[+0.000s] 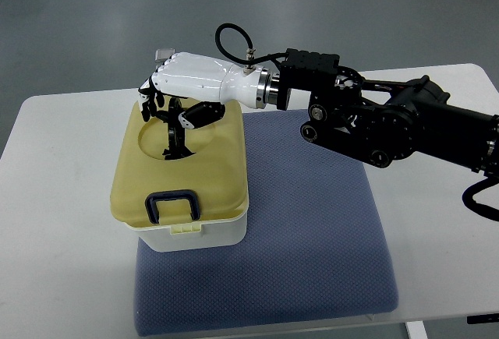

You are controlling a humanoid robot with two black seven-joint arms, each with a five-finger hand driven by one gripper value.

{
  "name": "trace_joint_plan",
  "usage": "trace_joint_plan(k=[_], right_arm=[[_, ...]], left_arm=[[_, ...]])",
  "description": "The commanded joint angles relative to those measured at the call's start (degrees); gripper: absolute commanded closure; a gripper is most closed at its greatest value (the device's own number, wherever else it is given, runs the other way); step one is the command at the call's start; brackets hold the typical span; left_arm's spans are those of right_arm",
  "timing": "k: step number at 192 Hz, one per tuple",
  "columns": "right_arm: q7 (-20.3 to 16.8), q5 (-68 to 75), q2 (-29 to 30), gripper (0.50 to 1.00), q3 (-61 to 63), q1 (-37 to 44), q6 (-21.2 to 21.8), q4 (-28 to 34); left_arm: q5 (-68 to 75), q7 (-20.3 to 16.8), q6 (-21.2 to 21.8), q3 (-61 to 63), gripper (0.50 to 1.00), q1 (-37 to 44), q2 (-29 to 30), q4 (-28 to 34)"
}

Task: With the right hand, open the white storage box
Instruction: 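Lift the yellow lid up off the box with the right hand, then lower the held lid onto the cushion beside the box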

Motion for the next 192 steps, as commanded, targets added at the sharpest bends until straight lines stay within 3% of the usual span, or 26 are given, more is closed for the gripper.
trace_joint_plan(k=[1,55,103,137,192], right_arm=[[0.2,0.4,-1.5,1.0,1.0,1.6,0.1,1.0],[0.9,1.5,-9.8,1.0,2.0,4.1,0.7,5.4],[4.1,1.6,-20.5,1.0,2.0,3.4,0.6,8.8],[7.4,1.6,-27.0,1.0,1.8,1.0,0.6,8.9],[7.4,0.6,-32.5,1.0,0.9,-6.1,0.2,5.4]], left_arm=[[0.0,0.0,0.0,0.0,0.5,0.0,0.0,0.0],[0.0,0.0,0.0,0.1,0.5,0.0,0.0,0.0],[0.0,0.0,0.0,0.1,0.5,0.0,0.0,0.0],[0.0,0.0,0.0,0.0,0.5,0.0,0.0,0.0],[0.0,0.0,0.0,0.0,0.5,0.0,0.0,0.1]])
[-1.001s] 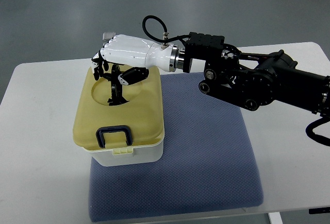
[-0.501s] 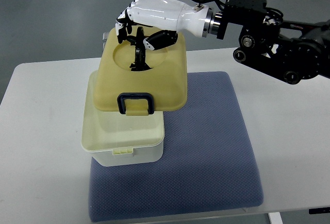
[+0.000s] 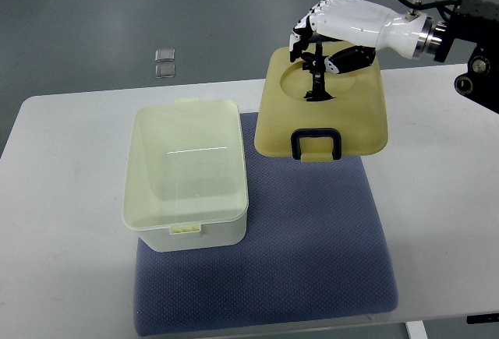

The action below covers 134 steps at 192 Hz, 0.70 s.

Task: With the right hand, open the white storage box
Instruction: 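Lower the held lid onto the cushion beside the box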

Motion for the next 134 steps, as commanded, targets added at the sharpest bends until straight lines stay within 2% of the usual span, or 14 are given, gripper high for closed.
trace_joint_plan(k=[1,38,60,107,134], right_arm=[[0.0,-0.3,-1.4,1.0,-0.3,-2.6,-0.2,-2.1],[0.0,-0.5,-1.4,1.0,-0.4,-6.3,-0.6,-6.4],[0.0,-3.1,-1.0,1.0,-0.4,-8.5,-3.0,-7.5],[0.0,-6.4,2.7,1.0,-1.3,-12.4,-6.1,-7.7],[0.0,-7.0,4.8,1.0,-1.6,-12.8,-6.6,-7.6]], left_arm=[[0.0,0.0,0.0,0.0,0.5,0.0,0.0,0.1],[0.0,0.0,0.0,0.1,0.5,0.0,0.0,0.0],[0.0,0.0,0.0,0.1,0.5,0.0,0.0,0.0],[0.0,0.0,0.0,0.0,0.5,0.0,0.0,0.1],[0.0,0.0,0.0,-0.1,0.5,0.0,0.0,0.0]])
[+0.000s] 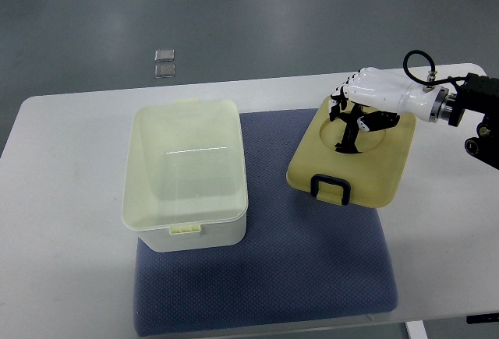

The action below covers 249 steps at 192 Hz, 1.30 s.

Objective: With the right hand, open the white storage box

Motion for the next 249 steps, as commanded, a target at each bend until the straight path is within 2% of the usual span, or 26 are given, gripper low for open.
trace_joint_plan(k=[1,85,88,89,90,91,92,93,94,95,96,97,98,99,101,115,169,196,232,249], right_arm=[[0.0,-0.5,1.6,1.0,-0.2,-0.2,-0.3,0.1],[0.0,-1.8,5.2,1.0,-0.3,-2.8,-0.9,0.0],[0.0,-1.8,5.2,0.985,-0.3,-2.9,-0.9,0.0],[0.0,-1.8,5.2,0.919,-0.3,-3.0,-0.9,0.0],[0.0,-1.8,5.2,0.918,-0.3,-3.0,-0.9,0.0],[0.0,-1.8,5.2,0.841,-0.3,-3.1,-0.9,0.0],[0.0,-1.8,5.2,0.84,-0.3,-3.1,-0.9,0.0],[0.0,-1.8,5.2,0.757,-0.3,-3.1,-0.9,0.0],[0.0,-1.8,5.2,0.756,-0.3,-3.1,-0.9,0.0],[0.0,-1.8,5.2,0.688,-0.3,-3.1,-0.9,0.0],[0.0,-1.8,5.2,0.687,-0.3,-3.1,-0.9,0.0],[0.0,-1.7,5.2,0.634,-0.3,-3.2,-0.9,0.0],[0.0,-1.7,5.2,0.634,-0.3,-3.2,-0.9,0.0],[0.0,-1.8,5.2,0.599,-0.3,-3.2,-0.9,0.0],[0.0,-1.7,5.2,0.587,-0.3,-3.3,-0.9,0.0],[0.0,-1.8,5.2,0.572,-0.3,-3.4,-0.8,0.0],[0.0,-1.4,3.7,0.572,-0.3,-2.7,0.0,0.3],[0.0,0.0,0.4,0.572,0.7,-1.9,1.7,0.3],[0.0,10.4,-2.8,0.572,1.9,1.3,5.9,-0.8],[0.0,16.7,-3.8,0.572,2.0,2.9,7.0,-3.9]], left_arm=[[0.0,0.0,0.0,-0.1,0.5,0.0,0.0,-0.1],[0.0,0.0,0.0,-0.1,0.5,0.0,0.0,0.0],[0.0,0.0,0.0,-0.1,0.5,0.0,0.0,0.0],[0.0,0.0,0.0,-0.1,0.5,0.0,0.0,0.0],[0.0,0.0,0.0,-0.1,0.5,0.0,0.0,0.0],[0.0,0.0,0.0,-0.1,0.5,0.0,0.0,0.0],[0.0,0.0,0.0,-0.1,0.5,0.0,0.0,0.0],[0.0,0.0,0.0,-0.1,0.5,0.0,0.0,0.0],[0.0,0.0,0.0,-0.1,0.5,0.0,0.0,0.0],[0.0,0.0,0.0,-0.1,0.5,0.0,0.0,0.0],[0.0,0.0,0.0,-0.1,0.5,0.0,0.0,0.0],[0.0,0.0,0.0,-0.1,0.5,0.0,0.0,0.0],[0.0,0.0,0.0,-0.1,0.5,0.0,0.0,0.0],[0.0,0.0,0.0,-0.1,0.5,0.0,0.0,0.0],[0.0,0.0,0.0,-0.1,0.5,0.0,0.0,0.0],[0.0,0.0,0.0,-0.1,0.5,0.0,0.0,0.1],[0.0,0.0,0.0,0.0,0.5,0.0,0.0,0.1],[0.0,0.0,0.0,0.0,0.5,0.0,0.0,0.1],[0.0,0.0,0.0,0.1,0.5,0.0,0.0,0.0],[0.0,0.0,0.0,0.1,0.5,0.0,0.0,-0.1]])
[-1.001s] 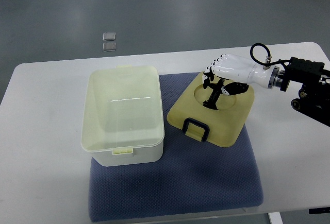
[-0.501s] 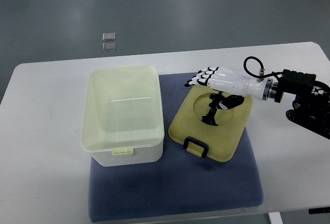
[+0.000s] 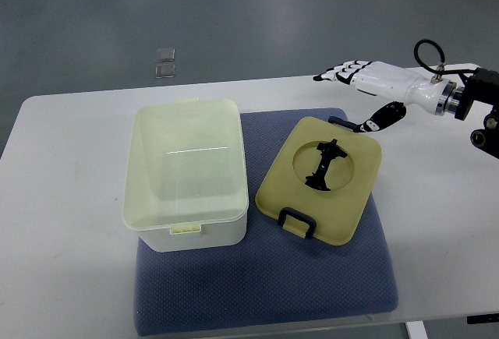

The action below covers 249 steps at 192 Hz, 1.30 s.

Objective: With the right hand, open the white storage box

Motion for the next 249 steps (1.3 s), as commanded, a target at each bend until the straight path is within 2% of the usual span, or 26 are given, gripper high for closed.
trace_joint_plan(k=[1,18,53,66,81,90,104,115,152,171,211,231,249], right_arm=[[0.0,6.4,-1.1,0.572,0.2,1.7,1.4,-2.8],[0.0,13.3,-0.7,0.572,1.0,2.9,2.5,-5.8],[0.0,34.6,0.8,0.572,7.1,2.6,5.3,-6.3],[-4.2,43.7,3.1,0.572,9.4,2.5,5.3,-6.4],[-11.5,57.0,6.3,0.572,12.3,1.7,5.0,-6.6],[-14.7,64.6,7.6,0.572,14.6,0.8,4.8,-6.6],[-18.5,78.0,9.4,0.572,19.4,-1.0,4.9,-6.6],[-19.6,86.6,10.3,0.57,21.9,-2.5,5.3,-6.6],[-18.2,101.8,13.7,0.57,25.0,-5.9,6.1,-6.7],[-15.3,103.7,17.0,0.57,29.4,-9.2,10.5,-7.7],[-12.2,103.1,22.8,0.57,35.1,-12.8,18.9,-10.2],[-11.4,103.1,24.1,0.57,35.1,-12.8,21.6,-12.2],[-11.5,102.6,24.8,0.57,34.7,-12.6,22.0,-13.7]], left_arm=[[0.0,0.0,0.0,0.0,0.5,0.0,0.0,-0.1],[0.0,0.0,0.0,0.2,0.5,0.0,0.0,0.0],[0.0,0.0,0.0,0.3,0.5,0.0,0.0,-0.1],[0.0,0.0,0.0,0.2,0.5,0.0,0.0,-0.1],[0.0,0.0,0.0,0.1,0.5,0.0,0.0,-0.1],[0.0,0.0,0.0,0.1,0.5,0.0,0.0,-0.1],[0.1,0.0,0.0,0.1,0.5,0.0,0.0,-0.1],[0.1,0.1,0.0,0.1,0.5,0.0,0.0,-0.2],[0.1,0.0,-0.1,0.0,0.5,0.0,0.0,-0.2],[0.0,0.0,-0.1,0.0,0.5,0.0,0.0,-0.2],[0.1,0.0,-0.1,0.0,0.5,0.0,0.0,-0.2],[0.0,0.0,-0.1,-0.1,0.5,0.0,0.0,-0.2],[0.0,0.1,-0.1,0.0,0.5,0.0,0.0,-0.2]])
